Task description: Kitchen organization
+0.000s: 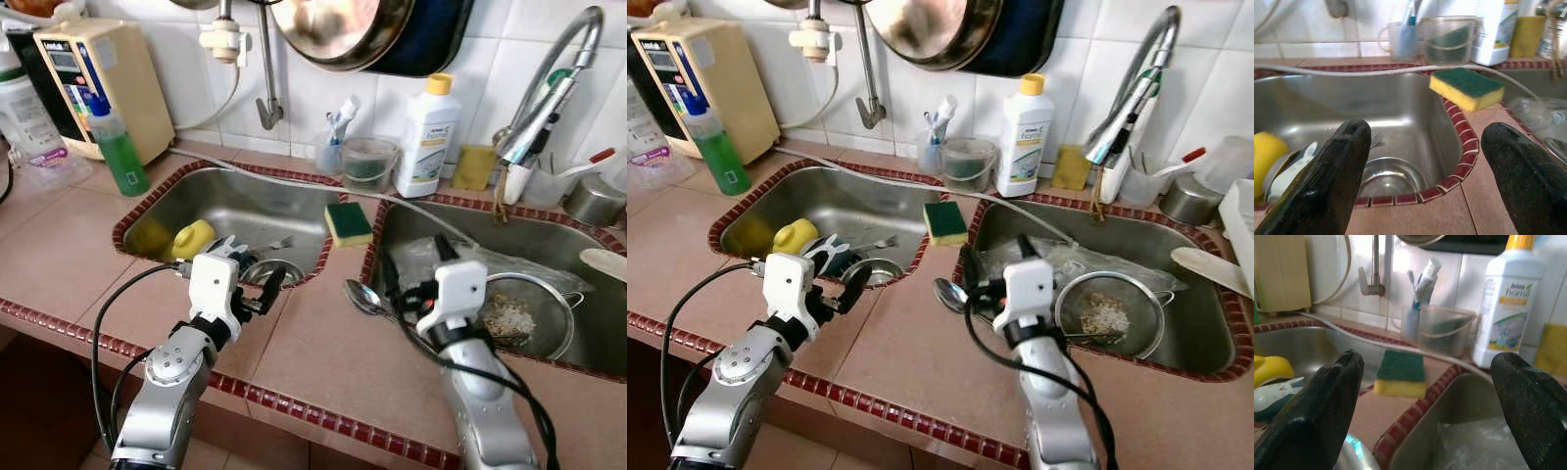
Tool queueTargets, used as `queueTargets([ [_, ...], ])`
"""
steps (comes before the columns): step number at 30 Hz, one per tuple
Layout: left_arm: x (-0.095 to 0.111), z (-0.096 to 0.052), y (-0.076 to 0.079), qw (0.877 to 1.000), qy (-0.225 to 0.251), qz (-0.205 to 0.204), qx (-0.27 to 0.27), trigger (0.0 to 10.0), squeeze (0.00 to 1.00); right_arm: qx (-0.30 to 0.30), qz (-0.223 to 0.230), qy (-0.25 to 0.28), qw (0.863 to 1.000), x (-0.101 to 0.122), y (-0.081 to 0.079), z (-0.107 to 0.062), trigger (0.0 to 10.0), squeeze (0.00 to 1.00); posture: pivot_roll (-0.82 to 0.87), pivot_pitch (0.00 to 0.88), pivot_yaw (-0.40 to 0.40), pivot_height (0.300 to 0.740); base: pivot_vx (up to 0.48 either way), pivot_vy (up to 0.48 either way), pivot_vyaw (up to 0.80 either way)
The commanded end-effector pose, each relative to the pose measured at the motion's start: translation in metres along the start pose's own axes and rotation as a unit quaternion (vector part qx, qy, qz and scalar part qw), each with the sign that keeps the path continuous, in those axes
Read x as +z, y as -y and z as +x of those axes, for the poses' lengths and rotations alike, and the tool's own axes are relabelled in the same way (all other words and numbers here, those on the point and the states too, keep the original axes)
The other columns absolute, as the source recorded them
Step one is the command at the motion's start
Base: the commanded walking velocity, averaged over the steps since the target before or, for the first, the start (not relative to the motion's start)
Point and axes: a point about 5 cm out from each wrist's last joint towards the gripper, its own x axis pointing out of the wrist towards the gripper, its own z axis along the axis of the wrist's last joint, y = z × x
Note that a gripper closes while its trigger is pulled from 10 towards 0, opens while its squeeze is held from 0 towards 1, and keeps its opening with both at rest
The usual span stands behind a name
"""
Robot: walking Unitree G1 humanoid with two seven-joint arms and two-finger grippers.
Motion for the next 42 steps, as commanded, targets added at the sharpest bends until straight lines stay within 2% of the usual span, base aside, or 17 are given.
queueTargets([
  [1,0.001,0.004,0.003,1.0,-0.008,0.001,-0.017,10.0,0.0,0.002,0.001,0.018,1.0,0.006,-0.001,0.0,10.0,0.0,-0.12,0.035,0.044,0.74,0.0,0.0,0.0],
  [12,0.001,0.007,0.004,0.999,-0.006,0.012,-0.042,10.0,0.0,0.007,-0.004,0.027,1.0,0.008,-0.003,-0.023,10.0,0.0,-0.16,0.055,0.061,0.74,0.0,0.0,0.0],
  [18,0.004,0.005,0.002,0.998,0.012,0.035,-0.056,10.0,0.0,-0.001,-0.025,0.021,0.999,0.008,0.004,-0.037,10.0,0.0,-0.17,0.059,0.069,0.74,0.0,0.0,0.0],
  [24,0.003,0.005,0.002,0.998,0.012,0.027,-0.055,10.0,0.0,-0.015,-0.031,0.021,0.999,0.009,0.007,-0.037,10.0,0.0,-0.17,0.06,0.075,0.74,0.0,0.0,0.0],
  [25,0.003,0.005,0.001,0.998,0.014,0.024,-0.055,10.0,0.0,-0.018,-0.011,0.02,1.0,0.009,0.006,-0.036,10.0,0.0,-0.17,0.06,0.076,0.74,0.0,0.0,0.0],
  [27,0.004,0.006,0.0,0.998,0.016,0.022,-0.054,10.0,0.0,-0.021,-0.004,0.017,1.0,0.01,0.006,-0.035,10.0,0.0,-0.17,0.06,0.076,0.74,0.0,0.0,0.0],
  [33,0.005,0.007,-0.004,0.998,0.019,0.019,-0.054,10.0,0.0,-0.019,-0.006,0.017,1.0,0.008,0.005,-0.032,10.0,0.0,-0.17,0.051,0.076,0.74,0.0,0.0,-0.72],
  [42,0.009,0.004,-0.019,0.999,0.03,0.021,-0.037,10.0,0.0,-0.006,-0.006,0.018,1.0,0.009,0.003,-0.029,10.0,0.0,-0.16,0.043,0.061,0.74,0.0,0.0,-0.75],
])
